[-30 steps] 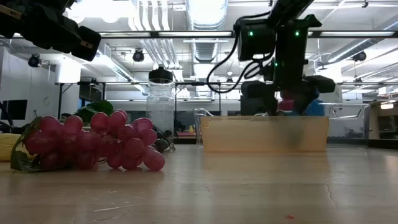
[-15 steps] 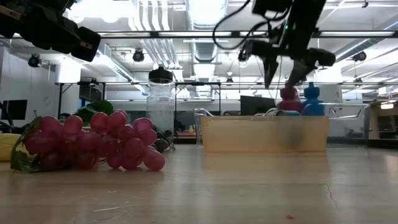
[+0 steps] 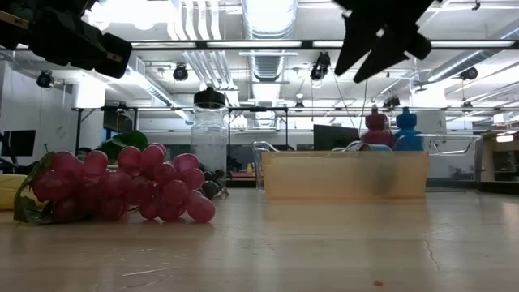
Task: Pick & Place Food Item
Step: Put the dark violet grapes into the left transparent bin
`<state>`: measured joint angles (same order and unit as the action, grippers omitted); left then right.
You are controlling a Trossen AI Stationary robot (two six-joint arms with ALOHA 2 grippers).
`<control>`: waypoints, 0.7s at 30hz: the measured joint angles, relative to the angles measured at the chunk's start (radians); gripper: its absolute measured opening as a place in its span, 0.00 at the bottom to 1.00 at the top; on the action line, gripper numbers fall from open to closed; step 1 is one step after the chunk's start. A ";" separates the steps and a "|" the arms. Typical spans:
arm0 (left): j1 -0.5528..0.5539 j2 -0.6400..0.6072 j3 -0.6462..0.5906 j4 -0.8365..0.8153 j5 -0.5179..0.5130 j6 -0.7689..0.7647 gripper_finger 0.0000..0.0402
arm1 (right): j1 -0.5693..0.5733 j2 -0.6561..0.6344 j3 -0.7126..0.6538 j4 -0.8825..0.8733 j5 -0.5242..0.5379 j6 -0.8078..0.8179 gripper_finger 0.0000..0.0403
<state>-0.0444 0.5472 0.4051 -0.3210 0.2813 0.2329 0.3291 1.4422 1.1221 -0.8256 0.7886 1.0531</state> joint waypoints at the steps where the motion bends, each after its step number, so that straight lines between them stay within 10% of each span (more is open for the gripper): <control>1: 0.000 0.000 0.000 0.000 0.000 0.000 0.02 | 0.018 0.000 0.000 0.009 0.000 -0.012 0.59; 21: 0.000 0.001 0.000 0.086 -0.008 -0.375 0.02 | 0.204 0.001 -0.026 0.058 0.000 -0.082 0.52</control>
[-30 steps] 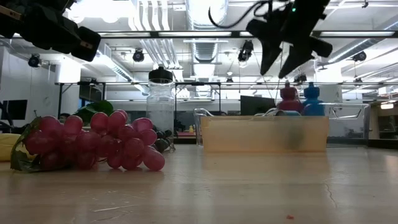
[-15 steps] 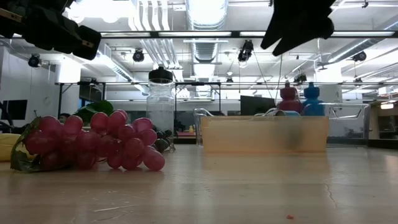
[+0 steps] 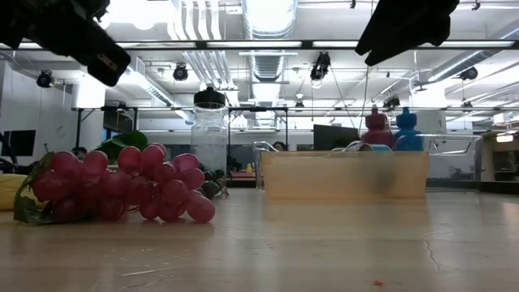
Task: Pick & Place Food Item
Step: Put the dark violet grapes into the left transparent bin
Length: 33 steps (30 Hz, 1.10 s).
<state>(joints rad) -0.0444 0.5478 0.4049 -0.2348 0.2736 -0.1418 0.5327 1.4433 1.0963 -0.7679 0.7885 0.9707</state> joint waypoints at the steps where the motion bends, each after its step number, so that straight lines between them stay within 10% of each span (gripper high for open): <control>1: 0.000 0.004 0.000 0.023 -0.010 0.001 0.02 | 0.000 0.000 -0.001 0.000 0.000 -0.001 0.52; 33: -0.094 0.739 0.347 -0.133 -0.424 0.083 0.03 | 0.000 0.000 -0.004 -0.002 -0.002 -0.029 0.51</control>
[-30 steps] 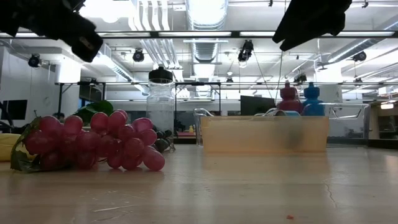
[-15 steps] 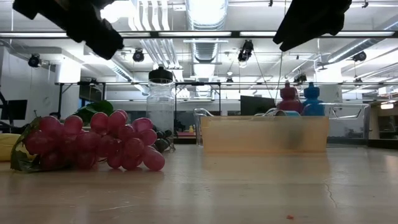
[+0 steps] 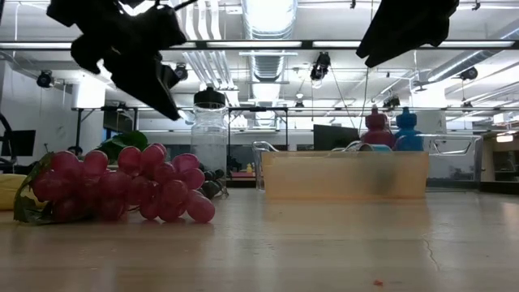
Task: Pick & Place Food Item
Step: Put the dark violet grapes into the left transparent bin
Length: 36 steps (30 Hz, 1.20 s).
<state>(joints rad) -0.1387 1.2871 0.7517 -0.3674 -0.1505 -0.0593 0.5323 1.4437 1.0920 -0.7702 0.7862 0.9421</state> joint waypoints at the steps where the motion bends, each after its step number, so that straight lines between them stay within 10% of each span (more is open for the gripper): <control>1: 0.000 0.015 0.005 0.002 0.000 0.004 0.03 | 0.000 0.000 0.000 0.000 0.000 0.000 0.51; 18: 0.104 0.152 0.015 -0.013 -0.170 -0.052 0.36 | 0.000 0.000 0.000 0.008 0.000 0.000 0.51; 36: 0.159 0.268 0.016 0.019 -0.141 0.037 0.28 | 0.000 -0.001 -0.002 0.014 0.001 -0.003 0.51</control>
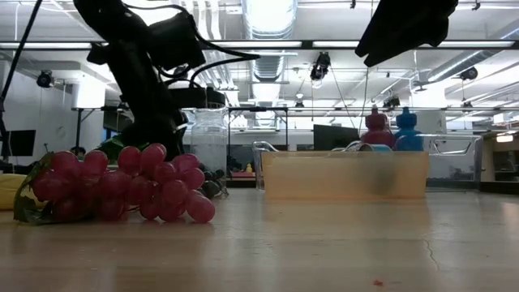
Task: Pick & Place Food Item
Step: Put the dark violet grapes into the left transparent bin
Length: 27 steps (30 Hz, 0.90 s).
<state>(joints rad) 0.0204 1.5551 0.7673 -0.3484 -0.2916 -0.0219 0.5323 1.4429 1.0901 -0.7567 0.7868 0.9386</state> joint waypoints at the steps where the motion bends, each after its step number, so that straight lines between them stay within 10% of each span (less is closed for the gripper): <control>1: 0.000 -0.002 0.000 0.001 0.000 0.003 0.27 | 0.000 0.000 0.000 0.000 0.000 0.000 0.51; 10: 0.000 -0.004 0.000 0.006 0.000 0.026 0.19 | 0.000 0.000 -0.002 0.005 0.000 0.000 0.51; 27: -0.001 -0.006 0.100 -0.164 -0.001 0.098 0.34 | 0.000 0.000 -0.004 0.008 0.000 0.000 0.51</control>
<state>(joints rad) 0.0193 1.5494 0.8676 -0.5120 -0.2931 0.0757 0.5323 1.4429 1.0859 -0.7486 0.7872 0.9386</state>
